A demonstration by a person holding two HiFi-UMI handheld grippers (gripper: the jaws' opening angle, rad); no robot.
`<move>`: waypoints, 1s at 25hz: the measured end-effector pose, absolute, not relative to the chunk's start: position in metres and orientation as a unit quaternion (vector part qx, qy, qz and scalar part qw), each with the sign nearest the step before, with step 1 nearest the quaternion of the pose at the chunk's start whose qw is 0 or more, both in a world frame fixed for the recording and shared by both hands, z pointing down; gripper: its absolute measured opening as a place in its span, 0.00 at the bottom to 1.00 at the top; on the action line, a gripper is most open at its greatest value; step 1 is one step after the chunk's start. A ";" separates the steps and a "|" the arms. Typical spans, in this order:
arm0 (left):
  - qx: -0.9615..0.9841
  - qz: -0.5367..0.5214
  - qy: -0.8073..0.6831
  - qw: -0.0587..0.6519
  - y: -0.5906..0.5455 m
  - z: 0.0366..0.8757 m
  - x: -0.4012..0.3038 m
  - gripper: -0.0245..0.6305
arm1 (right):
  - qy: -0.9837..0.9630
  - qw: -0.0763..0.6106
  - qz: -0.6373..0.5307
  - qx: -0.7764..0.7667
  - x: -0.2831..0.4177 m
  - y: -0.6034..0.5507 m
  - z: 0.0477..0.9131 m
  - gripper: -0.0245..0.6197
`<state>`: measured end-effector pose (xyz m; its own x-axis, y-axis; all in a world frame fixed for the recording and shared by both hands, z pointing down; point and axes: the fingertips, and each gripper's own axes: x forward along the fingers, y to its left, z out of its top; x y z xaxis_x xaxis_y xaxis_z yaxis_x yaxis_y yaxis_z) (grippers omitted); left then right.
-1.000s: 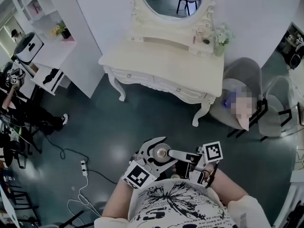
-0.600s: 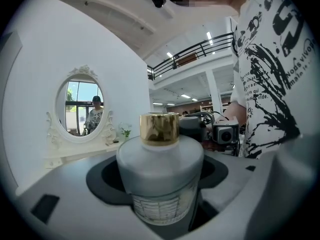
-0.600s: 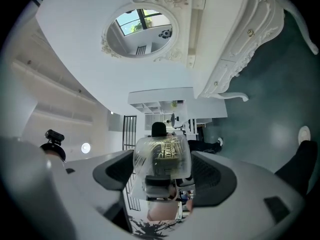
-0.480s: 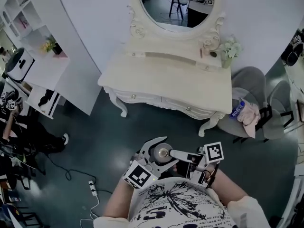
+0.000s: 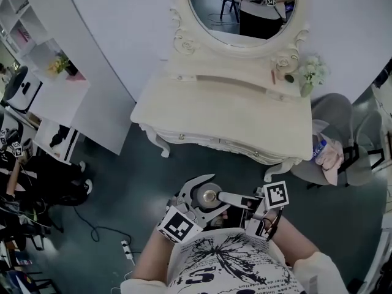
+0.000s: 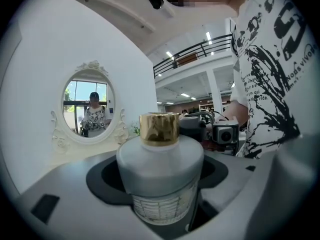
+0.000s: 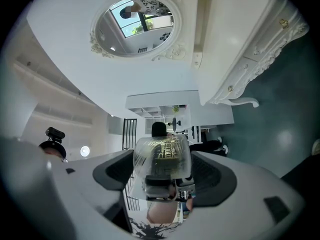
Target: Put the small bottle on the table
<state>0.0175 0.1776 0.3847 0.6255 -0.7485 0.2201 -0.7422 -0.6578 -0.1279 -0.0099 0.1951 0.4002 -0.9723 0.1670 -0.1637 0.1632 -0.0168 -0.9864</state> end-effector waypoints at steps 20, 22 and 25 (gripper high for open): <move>-0.892 -0.125 0.435 0.015 -0.058 0.394 -0.019 0.58 | -0.702 0.015 0.701 -0.127 -0.046 -0.039 0.410 0.61; -0.892 -0.126 0.434 0.011 -0.078 0.400 -0.020 0.58 | -0.702 0.015 0.702 -0.123 -0.046 -0.060 0.415 0.61; -0.897 -0.129 0.422 0.001 -0.099 0.407 -0.020 0.58 | -0.698 0.007 0.707 -0.113 -0.047 -0.081 0.418 0.61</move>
